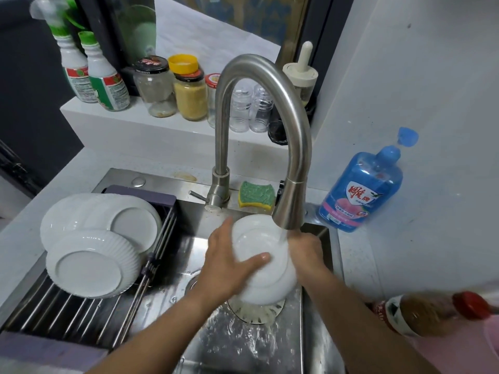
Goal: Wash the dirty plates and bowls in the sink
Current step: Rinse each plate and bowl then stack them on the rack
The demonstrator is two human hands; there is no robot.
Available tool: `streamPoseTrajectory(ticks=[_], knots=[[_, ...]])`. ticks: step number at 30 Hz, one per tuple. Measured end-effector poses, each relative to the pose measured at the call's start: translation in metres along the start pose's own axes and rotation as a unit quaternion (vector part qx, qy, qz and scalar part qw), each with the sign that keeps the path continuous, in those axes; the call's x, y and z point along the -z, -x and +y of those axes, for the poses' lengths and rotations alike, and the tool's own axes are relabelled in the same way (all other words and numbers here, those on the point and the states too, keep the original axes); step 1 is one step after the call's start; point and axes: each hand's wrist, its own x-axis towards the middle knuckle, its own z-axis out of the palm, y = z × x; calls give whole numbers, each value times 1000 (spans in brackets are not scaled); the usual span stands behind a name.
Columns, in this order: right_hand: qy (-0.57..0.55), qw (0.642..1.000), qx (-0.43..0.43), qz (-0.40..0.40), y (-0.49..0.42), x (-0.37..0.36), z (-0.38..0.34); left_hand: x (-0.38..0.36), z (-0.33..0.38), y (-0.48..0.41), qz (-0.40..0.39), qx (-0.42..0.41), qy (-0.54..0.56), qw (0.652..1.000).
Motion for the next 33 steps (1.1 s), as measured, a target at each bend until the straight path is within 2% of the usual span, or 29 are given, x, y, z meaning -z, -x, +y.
streamPoseTrajectory(ticks=[2, 4, 9, 11, 14, 17, 18, 20, 22, 24, 25, 28, 31, 33], knots=[[36, 998, 44, 2, 7, -5, 2, -16, 2, -1, 42, -40, -172, 983], [-10, 999, 51, 9, 11, -5, 7, -25, -1, -3, 62, -47, -263, 962], [-21, 999, -33, 7, 17, -4, 10, -28, 5, -15, 98, -54, -387, 915], [-48, 997, -53, 13, 18, -7, 14, -21, 6, -23, 92, -16, -385, 918], [-86, 994, -62, 24, 21, -6, 18, -14, 10, -30, 91, 40, -233, 967], [-124, 990, -67, 29, 23, -1, 19, -6, 7, -35, 73, 141, -47, 986], [-136, 987, -72, 32, 23, 0, 20, -2, 4, -35, 64, 188, 40, 979], [-175, 980, -93, 33, 20, -2, 25, 3, -3, -30, 47, 274, 194, 941], [-210, 972, -103, 31, 19, -6, 32, 2, -5, -20, 61, 298, 257, 917], [-209, 973, -97, 30, 18, -11, 35, -7, -1, -14, 114, 294, 297, 901], [-201, 975, -95, 26, 19, -14, 37, -9, 0, -13, 150, 281, 280, 906], [-156, 987, -35, 7, 22, -13, 34, -3, 6, -14, 203, 188, 100, 956], [-28, 993, 111, -4, 32, -16, 24, -1, 9, -17, 153, 89, -74, 982], [84, 973, 213, 31, 40, -22, 16, -8, 14, -15, 124, 63, -136, 981]])
